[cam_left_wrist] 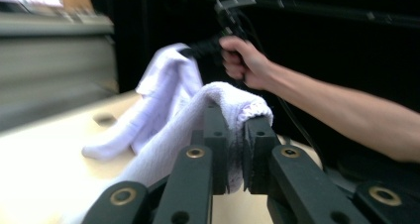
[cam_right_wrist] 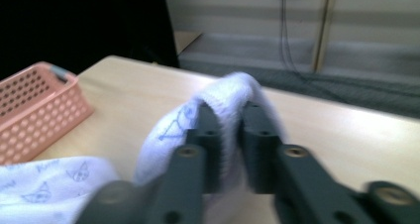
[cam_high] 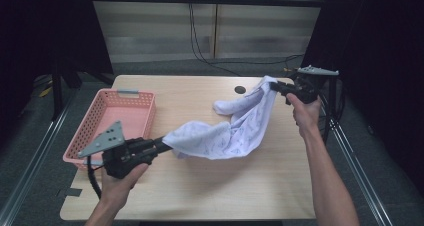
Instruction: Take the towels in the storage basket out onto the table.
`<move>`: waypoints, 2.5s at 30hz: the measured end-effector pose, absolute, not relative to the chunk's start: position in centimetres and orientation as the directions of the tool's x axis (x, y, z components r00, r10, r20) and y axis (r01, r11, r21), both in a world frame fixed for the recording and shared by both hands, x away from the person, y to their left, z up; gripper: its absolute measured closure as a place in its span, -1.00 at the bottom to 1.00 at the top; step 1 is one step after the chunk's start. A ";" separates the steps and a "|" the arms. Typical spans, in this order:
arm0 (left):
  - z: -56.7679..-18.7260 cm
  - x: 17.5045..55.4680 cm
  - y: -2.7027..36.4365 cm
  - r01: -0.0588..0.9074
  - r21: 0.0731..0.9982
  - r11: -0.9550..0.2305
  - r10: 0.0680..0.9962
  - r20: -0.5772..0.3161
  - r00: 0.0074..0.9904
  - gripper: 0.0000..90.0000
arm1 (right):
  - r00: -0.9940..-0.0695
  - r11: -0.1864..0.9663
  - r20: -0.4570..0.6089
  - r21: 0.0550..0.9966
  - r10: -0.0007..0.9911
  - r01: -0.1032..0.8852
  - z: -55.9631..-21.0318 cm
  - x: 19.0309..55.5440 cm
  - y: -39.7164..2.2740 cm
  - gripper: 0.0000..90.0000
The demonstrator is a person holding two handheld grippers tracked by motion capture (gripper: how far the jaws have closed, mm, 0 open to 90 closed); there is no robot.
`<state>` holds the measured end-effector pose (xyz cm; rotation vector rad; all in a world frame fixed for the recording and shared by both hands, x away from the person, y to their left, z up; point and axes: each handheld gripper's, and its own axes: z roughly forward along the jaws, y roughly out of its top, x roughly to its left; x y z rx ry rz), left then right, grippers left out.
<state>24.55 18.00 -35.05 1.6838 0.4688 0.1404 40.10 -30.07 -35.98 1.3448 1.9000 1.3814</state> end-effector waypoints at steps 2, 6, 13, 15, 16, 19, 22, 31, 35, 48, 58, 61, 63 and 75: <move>-36.4 24.8 17.1 0.272 0.952 -0.139 0.383 -0.201 0.902 0.63 | -0.434 0.060 0.174 0.879 0.884 0.473 -37.3 39.9 -29.5 0.35; -38.3 25.2 15.8 0.316 0.922 -0.224 0.374 -0.218 0.901 0.33 | -0.461 0.085 0.182 0.861 0.868 0.501 -39.0 38.8 -29.1 0.17; -40.2 24.7 15.7 0.362 0.881 -0.303 0.378 -0.238 0.895 -0.01 | -0.536 0.151 0.168 0.852 0.827 0.501 -40.6 34.7 -27.8 0.04; -40.8 24.2 16.2 0.368 0.868 -0.333 0.402 -0.222 0.888 -0.07 | -0.558 0.179 0.163 0.843 0.813 0.507 -41.1 33.4 -27.4 0.00; -41.0 23.9 16.5 0.371 0.866 -0.335 0.411 -0.220 0.885 -0.08 | -0.563 0.205 0.141 0.838 0.814 0.506 -41.3 32.7 -27.2 -0.01; -41.5 23.4 17.5 0.393 0.857 -0.332 0.425 -0.236 0.874 -0.08 | -0.588 0.211 0.168 0.828 0.791 0.520 -42.2 31.2 -26.7 -0.01; -41.6 22.9 18.0 0.394 0.855 -0.337 0.423 -0.237 0.874 -0.08 | -0.619 0.213 0.212 0.815 0.756 0.539 -43.4 29.9 -25.5 -0.04; -44.4 25.4 15.6 0.408 0.832 -0.376 0.453 -0.220 0.864 0.86 | -0.782 0.369 0.227 0.783 0.581 0.501 -46.2 26.4 -18.0 -0.18; -44.6 26.5 14.9 0.435 0.835 -0.337 0.468 -0.252 0.847 0.85 | -0.815 0.358 0.298 0.785 0.496 0.505 -46.8 25.5 -15.4 -0.31; -43.7 26.2 12.7 0.422 0.856 -0.301 0.417 -0.279 0.865 0.22 | -0.843 0.357 0.266 0.815 0.468 0.456 -47.3 25.6 -13.4 0.92; -45.0 27.4 15.2 0.433 0.839 -0.329 0.438 -0.271 0.857 0.27 | -0.776 0.374 0.212 0.781 0.594 0.501 -47.5 25.3 -21.1 0.93; -45.7 27.7 14.7 0.448 0.821 -0.354 0.432 -0.281 0.857 0.42 | -0.746 0.380 0.186 0.767 0.639 0.517 -47.8 25.5 -23.1 0.93; -46.0 27.8 14.2 0.447 0.817 -0.365 0.426 -0.280 0.860 0.42 | -0.715 0.366 0.174 0.763 0.677 0.532 -47.9 25.9 -24.6 0.92; -47.1 29.1 14.8 0.501 0.799 -0.333 0.498 -0.302 0.813 0.19 | -0.687 0.247 0.231 0.816 0.689 0.523 -45.4 25.8 -26.1 0.01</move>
